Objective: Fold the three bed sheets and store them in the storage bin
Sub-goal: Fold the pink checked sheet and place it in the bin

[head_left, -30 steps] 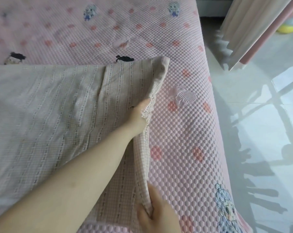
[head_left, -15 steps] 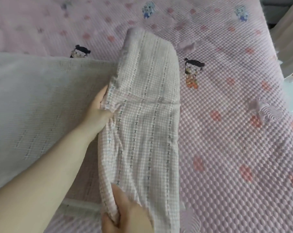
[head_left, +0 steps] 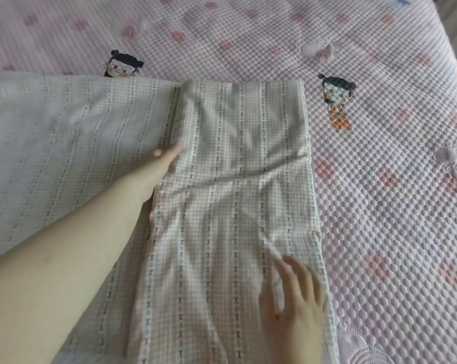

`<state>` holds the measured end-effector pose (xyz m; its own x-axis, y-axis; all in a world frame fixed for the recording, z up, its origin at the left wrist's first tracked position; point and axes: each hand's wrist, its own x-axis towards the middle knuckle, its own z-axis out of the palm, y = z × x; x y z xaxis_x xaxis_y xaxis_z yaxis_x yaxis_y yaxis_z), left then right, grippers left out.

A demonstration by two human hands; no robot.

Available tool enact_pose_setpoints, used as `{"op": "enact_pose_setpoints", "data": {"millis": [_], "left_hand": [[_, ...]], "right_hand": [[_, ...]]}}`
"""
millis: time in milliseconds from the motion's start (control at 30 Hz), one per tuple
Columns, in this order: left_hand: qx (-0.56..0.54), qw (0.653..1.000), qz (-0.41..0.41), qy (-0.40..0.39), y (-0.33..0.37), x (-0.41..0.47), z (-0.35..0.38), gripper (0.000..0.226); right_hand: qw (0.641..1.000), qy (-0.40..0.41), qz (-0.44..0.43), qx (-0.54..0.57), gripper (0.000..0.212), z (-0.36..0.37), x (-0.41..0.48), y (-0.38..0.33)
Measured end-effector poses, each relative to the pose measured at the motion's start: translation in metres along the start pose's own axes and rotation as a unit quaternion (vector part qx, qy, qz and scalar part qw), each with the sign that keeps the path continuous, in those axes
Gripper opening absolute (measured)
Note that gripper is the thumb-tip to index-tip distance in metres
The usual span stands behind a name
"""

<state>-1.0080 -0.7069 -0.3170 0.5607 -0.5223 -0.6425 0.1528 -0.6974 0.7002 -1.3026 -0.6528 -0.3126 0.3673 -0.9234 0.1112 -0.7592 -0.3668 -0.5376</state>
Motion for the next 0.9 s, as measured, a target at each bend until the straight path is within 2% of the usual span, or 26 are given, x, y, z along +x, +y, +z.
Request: {"op": "enact_pose_setpoints", "data": {"millis": [33,100,133,200,233,400,500,533,600,633,700,800,900], "left_hand": [[0.032,0.999,0.003,0.018,0.006,0.008,0.004,0.072],[0.088,0.994,0.025,0.057,0.019,0.016,0.011,0.072],[0.087,0.991,0.061,0.079,0.021,0.020,0.013,0.062],[0.057,0.982,0.135,0.121,0.019,0.022,0.013,0.032],[0.043,0.977,0.152,0.142,0.013,0.022,0.012,0.028],[0.102,0.967,0.127,0.197,0.001,0.028,0.014,0.043],[0.111,0.964,0.113,0.214,0.009,0.031,0.020,0.061],[0.123,0.964,0.107,0.212,0.011,0.028,0.022,0.062],[0.121,0.966,0.098,0.208,0.011,0.027,0.022,0.059],[0.110,0.969,0.089,0.200,0.010,0.024,0.022,0.058],[0.069,0.979,0.076,0.174,0.005,0.019,0.018,0.058],[-0.012,0.990,0.056,0.133,-0.011,-0.007,0.012,0.054],[-0.032,0.995,0.033,0.083,-0.045,-0.049,0.007,0.060]], "right_hand": [[0.997,-0.007,0.069,-0.042,0.045,0.004,0.007,0.013],[0.979,-0.080,0.178,-0.051,0.071,0.007,0.020,0.023],[0.971,-0.112,0.208,-0.049,0.076,0.009,0.022,0.022],[0.964,-0.127,0.228,-0.052,0.077,0.015,0.021,0.019],[0.966,-0.124,0.219,-0.057,0.078,0.017,0.020,0.019],[0.963,-0.182,0.184,-0.079,0.075,0.018,0.021,0.020],[0.963,-0.168,0.205,-0.048,0.084,0.016,0.021,0.018],[0.966,-0.137,0.216,-0.028,0.083,0.014,0.020,0.019],[0.969,-0.045,0.244,0.002,0.067,0.007,0.017,0.021],[0.959,-0.036,0.278,0.031,0.060,-0.001,0.016,0.021],[0.933,-0.098,0.336,0.089,0.051,-0.015,0.012,0.024],[0.910,-0.178,0.355,0.121,0.033,-0.032,0.006,0.039],[0.889,-0.224,0.365,0.163,0.034,-0.037,0.008,0.051]]}}
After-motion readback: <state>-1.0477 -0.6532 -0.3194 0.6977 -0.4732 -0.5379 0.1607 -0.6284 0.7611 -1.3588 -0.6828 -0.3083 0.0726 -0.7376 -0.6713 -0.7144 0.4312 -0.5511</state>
